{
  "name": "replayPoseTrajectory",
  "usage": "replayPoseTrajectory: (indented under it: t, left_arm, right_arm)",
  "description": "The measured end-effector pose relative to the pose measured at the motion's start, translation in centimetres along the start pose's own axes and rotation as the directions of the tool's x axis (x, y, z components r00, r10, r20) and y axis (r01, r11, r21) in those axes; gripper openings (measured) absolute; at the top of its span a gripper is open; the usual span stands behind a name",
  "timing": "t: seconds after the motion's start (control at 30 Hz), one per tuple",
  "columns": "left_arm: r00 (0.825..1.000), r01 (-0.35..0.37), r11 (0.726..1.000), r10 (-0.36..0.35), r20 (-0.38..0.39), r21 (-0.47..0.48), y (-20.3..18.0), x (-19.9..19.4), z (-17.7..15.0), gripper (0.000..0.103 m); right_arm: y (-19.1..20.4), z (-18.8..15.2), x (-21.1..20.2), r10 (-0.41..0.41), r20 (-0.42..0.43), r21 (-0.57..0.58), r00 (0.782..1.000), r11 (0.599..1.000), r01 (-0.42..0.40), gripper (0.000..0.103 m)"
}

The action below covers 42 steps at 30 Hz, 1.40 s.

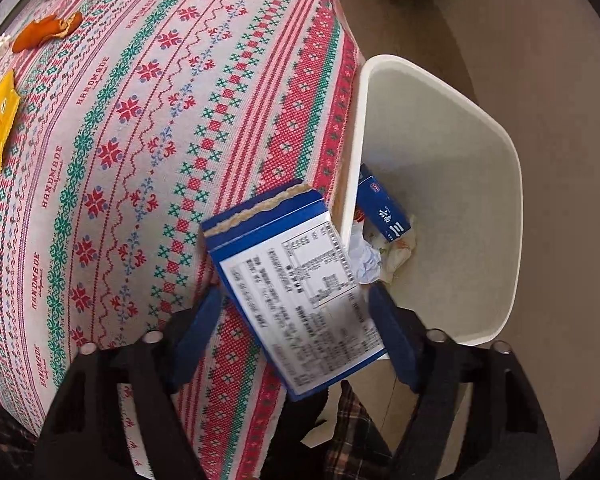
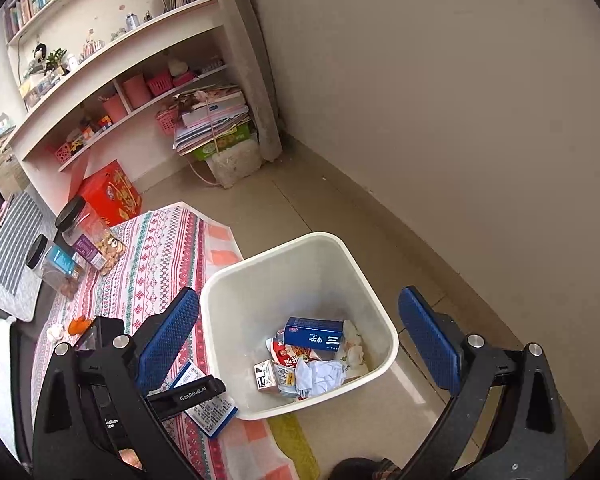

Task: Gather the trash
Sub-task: 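Lower the card box into the bin and open the left tool, then grasp the crumpled white tissue with the left tool while the right tool approaches the yellow packet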

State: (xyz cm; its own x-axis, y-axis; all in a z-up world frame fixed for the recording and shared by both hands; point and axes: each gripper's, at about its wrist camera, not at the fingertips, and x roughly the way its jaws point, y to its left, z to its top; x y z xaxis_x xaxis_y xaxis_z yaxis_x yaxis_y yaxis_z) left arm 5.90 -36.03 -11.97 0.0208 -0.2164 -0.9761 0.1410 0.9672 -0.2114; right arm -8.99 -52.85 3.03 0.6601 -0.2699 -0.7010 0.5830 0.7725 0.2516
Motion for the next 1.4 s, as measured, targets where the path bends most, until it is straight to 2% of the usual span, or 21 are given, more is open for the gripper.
replayPoseTrajectory:
  t: [0.1, 0.2, 0.37, 0.5, 0.6, 0.63, 0.7, 0.73, 0.83, 1.0, 1.2, 1.4]
  left_arm:
    - [0.999, 0.031, 0.998, -0.033, 0.037, 0.055, 0.5, -0.9, -0.2, 0.059]
    - [0.994, 0.028, 0.993, -0.039, 0.103, 0.113, 0.5, -2.7, -0.2, 0.058]
    - [0.970, 0.034, 0.974, -0.086, 0.227, 0.224, -1.7, -6.0, -0.1, 0.058]
    - [0.939, 0.073, 0.933, -0.184, 0.290, 0.353, -4.7, -8.0, 0.4, 0.059]
    - [0.924, 0.112, 0.887, -0.259, 0.282, 0.449, -7.0, -9.1, 1.4, 0.060]
    - [0.922, 0.113, 0.873, -0.271, 0.278, 0.475, -7.5, -9.1, 1.2, 0.062]
    - [0.915, 0.122, 0.856, -0.293, 0.276, 0.503, -8.5, -9.1, 1.2, 0.074]
    - [0.912, 0.128, 0.851, -0.302, 0.276, 0.510, -8.7, -9.3, 1.1, 0.074]
    - [0.912, 0.114, 0.855, -0.292, 0.289, 0.506, -8.2, -9.8, 1.1, 0.075]
    - [0.913, 0.038, 0.888, -0.217, 0.346, 0.458, -5.1, -10.4, 1.4, 0.075]
    - [0.883, -0.119, 0.900, -0.097, 0.460, 0.418, 0.5, -11.5, 1.8, 0.075]
    - [0.873, -0.175, 0.925, -0.012, 0.487, 0.337, 6.6, -12.5, 3.1, 0.079]
  right_arm:
    - [0.1, 0.1, -0.1, 0.018, 0.002, 0.007, 1.000, 1.000, -0.018, 0.096]
    - [0.4, 0.2, -0.4, 0.023, 0.017, 0.009, 1.000, 1.000, -0.023, 0.096]
    - [0.2, 0.3, -1.8, -0.003, 0.104, 0.037, 0.995, 0.999, -0.001, 0.096]
    - [-1.3, 0.4, -2.9, -0.055, 0.167, 0.100, 0.984, 0.994, 0.039, 0.096]
    - [-2.6, 0.4, -3.3, -0.089, 0.182, 0.156, 0.979, 0.986, 0.061, 0.096]
    - [-2.9, 0.4, -3.3, -0.097, 0.183, 0.164, 0.978, 0.984, 0.066, 0.096]
    - [-3.2, 0.3, -3.3, -0.098, 0.178, 0.170, 0.979, 0.983, 0.067, 0.096]
    - [-3.2, 0.3, -3.3, -0.094, 0.174, 0.171, 0.980, 0.983, 0.064, 0.096]
    - [-2.7, 0.3, -2.9, -0.084, 0.162, 0.161, 0.983, 0.985, 0.057, 0.096]
    - [-1.1, 0.4, -2.3, -0.061, 0.152, 0.133, 0.987, 0.990, 0.040, 0.096]
    - [3.1, 0.0, -0.6, -0.034, 0.105, 0.037, 0.994, 0.999, 0.030, 0.096]
    - [9.1, -1.5, 1.5, -0.002, 0.038, -0.105, 0.999, 0.994, 0.006, 0.096]
